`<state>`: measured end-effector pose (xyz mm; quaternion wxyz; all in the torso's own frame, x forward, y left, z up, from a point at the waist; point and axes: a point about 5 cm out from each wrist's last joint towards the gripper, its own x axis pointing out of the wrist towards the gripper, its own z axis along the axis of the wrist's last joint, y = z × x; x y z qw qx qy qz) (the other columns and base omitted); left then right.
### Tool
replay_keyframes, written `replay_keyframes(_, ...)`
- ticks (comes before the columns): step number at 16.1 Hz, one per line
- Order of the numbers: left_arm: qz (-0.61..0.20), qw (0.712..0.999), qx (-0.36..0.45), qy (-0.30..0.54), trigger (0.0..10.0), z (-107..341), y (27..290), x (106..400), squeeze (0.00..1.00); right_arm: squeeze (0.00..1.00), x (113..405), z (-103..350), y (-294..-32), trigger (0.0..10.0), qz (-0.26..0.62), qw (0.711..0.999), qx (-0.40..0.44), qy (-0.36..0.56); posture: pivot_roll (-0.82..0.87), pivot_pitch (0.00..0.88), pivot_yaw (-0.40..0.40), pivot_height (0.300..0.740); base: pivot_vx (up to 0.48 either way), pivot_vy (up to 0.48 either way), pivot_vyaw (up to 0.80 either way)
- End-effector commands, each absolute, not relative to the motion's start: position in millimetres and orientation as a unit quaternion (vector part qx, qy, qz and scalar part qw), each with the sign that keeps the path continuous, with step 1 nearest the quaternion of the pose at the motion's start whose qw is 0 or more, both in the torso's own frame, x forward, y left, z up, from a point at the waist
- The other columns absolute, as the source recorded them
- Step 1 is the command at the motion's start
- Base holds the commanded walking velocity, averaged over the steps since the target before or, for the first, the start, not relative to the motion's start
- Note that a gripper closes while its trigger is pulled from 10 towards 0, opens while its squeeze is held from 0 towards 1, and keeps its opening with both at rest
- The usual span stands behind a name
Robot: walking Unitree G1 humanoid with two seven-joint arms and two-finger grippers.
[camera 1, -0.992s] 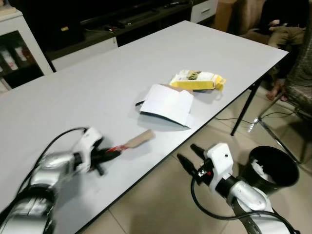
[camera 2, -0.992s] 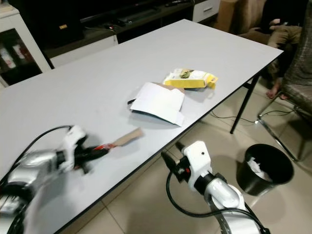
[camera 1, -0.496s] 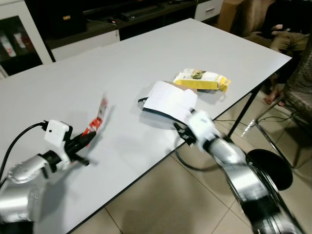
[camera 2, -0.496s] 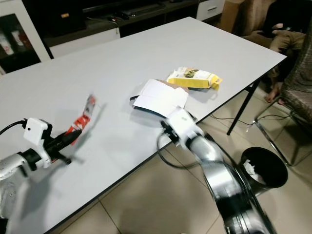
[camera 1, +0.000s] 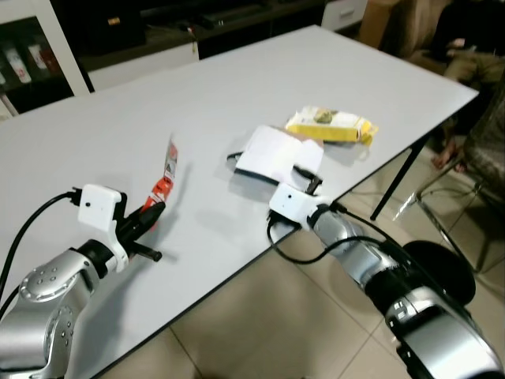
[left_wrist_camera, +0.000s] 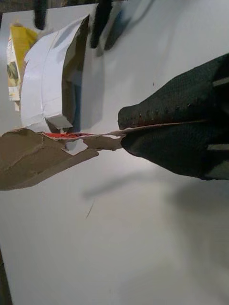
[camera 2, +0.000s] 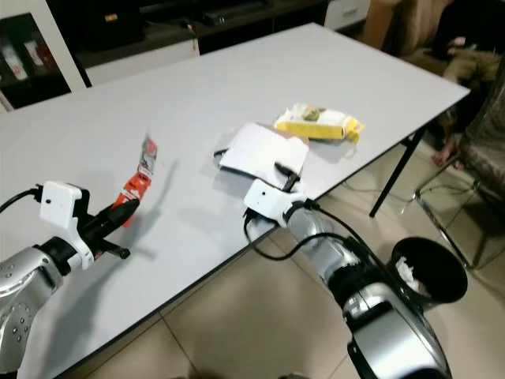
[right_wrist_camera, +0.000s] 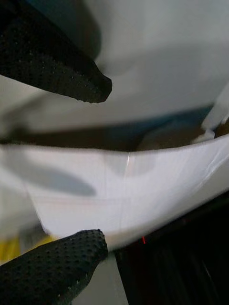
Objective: Picking trash to rubbish bin
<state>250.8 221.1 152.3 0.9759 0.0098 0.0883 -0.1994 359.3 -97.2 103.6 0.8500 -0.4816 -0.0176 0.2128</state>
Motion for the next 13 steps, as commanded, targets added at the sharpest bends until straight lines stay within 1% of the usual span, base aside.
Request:
replay_keyframes(1, -0.204, 0.975, 0.014, 0.086, 0.0, 158, 218, 250, 0.00, 0.00, 363, 108, -98, 10.0, 0.200, 0.839, -0.504, -0.038, 0.07, 0.083, 0.011, 0.740, 0.000, 0.000, 0.00)
replay_keyframes(3, -0.203, 0.975, 0.017, 0.091, 0.0, 166, 220, 248, 0.00, 0.00, 367, 107, -97, 10.0, 0.165, 0.826, -0.536, -0.056, 0.09, 0.095, 0.028, 0.740, 0.000, 0.000, 0.00)
replay_keyframes(5, -0.203, 0.975, 0.018, 0.089, 0.0, 171, 221, 249, 0.00, 0.00, 370, 109, -97, 10.0, 0.152, 0.835, -0.526, -0.056, 0.10, 0.099, 0.036, 0.740, 0.000, 0.000, 0.00)
replay_keyframes(8, -0.205, 0.975, 0.019, 0.088, 0.0, 173, 219, 250, 0.00, 0.00, 373, 112, -96, 10.0, 0.150, 0.837, -0.522, -0.057, 0.10, 0.100, 0.036, 0.740, 0.000, 0.000, 0.00)
replay_keyframes(9, -0.204, 0.975, 0.020, 0.088, 0.0, 174, 218, 251, 0.00, 0.00, 374, 113, -97, 3.5, 0.151, 0.838, -0.521, -0.056, 0.11, 0.100, 0.034, 0.740, 0.000, 0.000, 0.00)
replay_keyframes(10, -0.202, 0.975, 0.017, 0.088, 0.0, 174, 218, 251, 0.00, 0.00, 375, 113, -96, 0.0, 0.155, 0.837, -0.522, -0.053, 0.11, 0.097, 0.032, 0.740, 0.000, 0.000, 0.00)
replay_keyframes(13, -0.197, 0.976, 0.017, 0.087, 0.0, 175, 219, 251, 0.00, 0.00, 375, 114, -94, 0.0, 0.162, 0.833, -0.526, -0.058, 0.11, 0.094, 0.030, 0.740, 0.000, 0.000, 0.00)
